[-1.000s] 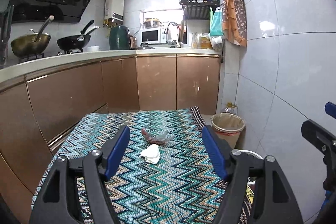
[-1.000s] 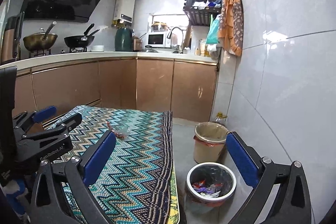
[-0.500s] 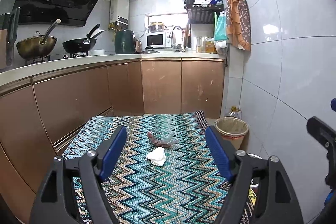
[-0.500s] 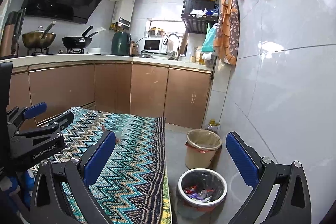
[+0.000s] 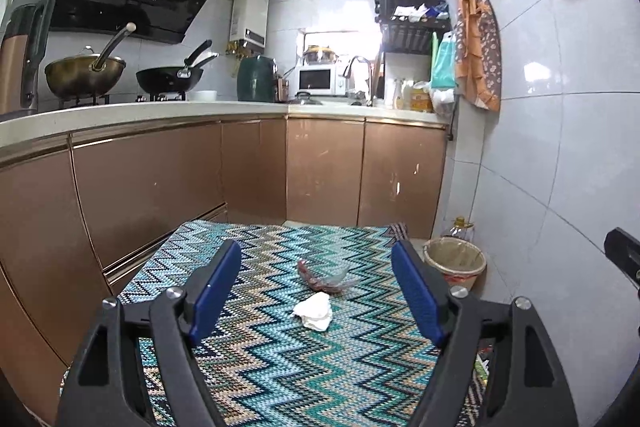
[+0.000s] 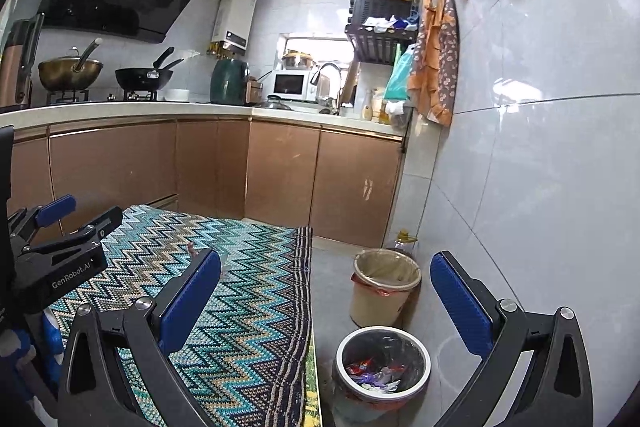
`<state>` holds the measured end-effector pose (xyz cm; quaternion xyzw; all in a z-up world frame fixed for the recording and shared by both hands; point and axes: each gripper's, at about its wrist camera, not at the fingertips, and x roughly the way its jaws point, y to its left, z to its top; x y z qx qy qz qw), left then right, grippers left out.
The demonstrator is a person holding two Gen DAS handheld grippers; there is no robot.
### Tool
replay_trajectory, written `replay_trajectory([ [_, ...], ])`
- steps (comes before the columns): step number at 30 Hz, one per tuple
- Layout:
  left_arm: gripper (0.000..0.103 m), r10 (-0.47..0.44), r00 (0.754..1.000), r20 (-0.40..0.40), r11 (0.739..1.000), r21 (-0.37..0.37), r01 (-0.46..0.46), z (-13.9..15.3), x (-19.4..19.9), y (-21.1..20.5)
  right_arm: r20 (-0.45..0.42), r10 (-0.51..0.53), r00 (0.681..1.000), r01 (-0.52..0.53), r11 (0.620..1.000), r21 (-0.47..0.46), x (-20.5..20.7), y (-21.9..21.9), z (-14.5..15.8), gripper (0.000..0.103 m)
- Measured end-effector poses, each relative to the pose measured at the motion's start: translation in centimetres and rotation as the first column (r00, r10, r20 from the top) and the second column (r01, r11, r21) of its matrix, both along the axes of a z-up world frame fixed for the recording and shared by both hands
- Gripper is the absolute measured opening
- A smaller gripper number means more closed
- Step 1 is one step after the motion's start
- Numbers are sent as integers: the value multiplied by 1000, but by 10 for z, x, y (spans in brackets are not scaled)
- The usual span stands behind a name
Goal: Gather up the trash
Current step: 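Move both tools back over the white tissue and clear wrapper on the cloth, then grasp the white tissue with the left tool while the right tool grasps the red-capped clear wrapper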
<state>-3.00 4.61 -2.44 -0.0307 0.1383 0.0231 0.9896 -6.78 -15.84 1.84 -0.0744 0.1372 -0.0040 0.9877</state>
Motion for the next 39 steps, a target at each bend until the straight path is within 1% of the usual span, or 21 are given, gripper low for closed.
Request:
replay_trajectory([
  [3, 76, 20, 999, -29, 1000, -2, -20, -6, 13, 11, -14, 21, 1000, -21, 1000, -3, 13, 4, -1, 103],
  [6, 77, 39, 996, -81, 999, 8, -38, -20, 32, 28, -44, 68, 997, -68, 998, 10, 32, 9, -6, 103],
  [9, 77, 78, 985, -154, 997, 28, -75, -44, 52, 52, -94, 128, 987, -126, 992, 23, 56, 14, -18, 103],
  [13, 77, 78, 965, -251, 997, 9, -79, -76, 73, 75, -181, 199, 963, -194, 980, 45, 93, 24, -40, 103],
  [14, 77, 51, 958, -283, 998, -11, -57, -85, 81, 78, -197, 218, 956, -211, 976, 53, 100, 28, -45, 103],
  [15, 77, 30, 954, -297, 999, -22, -39, -90, 85, 78, -216, 237, 947, -228, 972, 62, 110, 31, -51, 103],
  [17, 77, -46, 943, -330, 998, -56, 29, -101, 98, 73, -252, 274, 928, -262, 962, 82, 130, 38, -62, 101],
  [19, 76, -152, 922, -356, 987, -101, 124, -110, 114, 65, -291, 308, 906, -288, 951, 110, 152, 44, -73, 97],
  [21, 76, -216, 901, -375, 976, -114, 187, -115, 134, 56, -319, 337, 886, -304, 941, 149, 169, 46, -81, 91],
  [22, 76, -236, 893, -383, 971, -117, 206, -118, 143, 53, -334, 349, 875, -308, 936, 172, 180, 47, -87, 90],
  [23, 76, -260, 881, -396, 965, -127, 228, -122, 155, 50, -342, 351, 871, -306, 935, 180, 185, 47, -89, 88],
  [26, 76, -305, 853, -423, 952, -163, 259, -134, 185, 45, -375, 362, 854, -303, 930, 209, 206, 45, -101, 84],
  [30, 76, -335, 821, -461, 941, -200, 272, -154, 214, 44, -414, 382, 827, -303, 921, 244, 232, 47, -117, 81],
  [32, 75, -331, 815, -476, 943, -194, 270, -161, 223, 43, -429, 399, 811, -310, 913, 264, 245, 49, -123, 81],
  [33, 71, -333, 811, -482, 943, -192, 273, -165, 227, 43, -436, 406, 804, -314, 911, 269, 252, 51, -127, 81],
  [34, 65, -336, 805, -490, 942, -191, 277, -168, 231, 43, -441, 411, 798, -318, 908, 272, 257, 54, -130, 81],
  [35, 61, -340, 796, -501, 940, -191, 282, -172, 235, 42, -445, 417, 792, -324, 906, 273, 262, 58, -132, 81],
  [37, 41, -354, 776, -522, 935, -207, 288, -179, 241, 42, -453, 440, 775, -347, 896, 277, 275, 67, -138, 81],
  [38, 38, -360, 769, -528, 933, -219, 286, -183, 244, 43, -456, 452, 767, -358, 891, 280, 280, 72, -141, 80],
  [39, 37, -368, 772, -519, 929, -236, 284, -183, 245, 46, -462, 464, 756, -369, 885, 284, 287, 77, -144, 79],
])
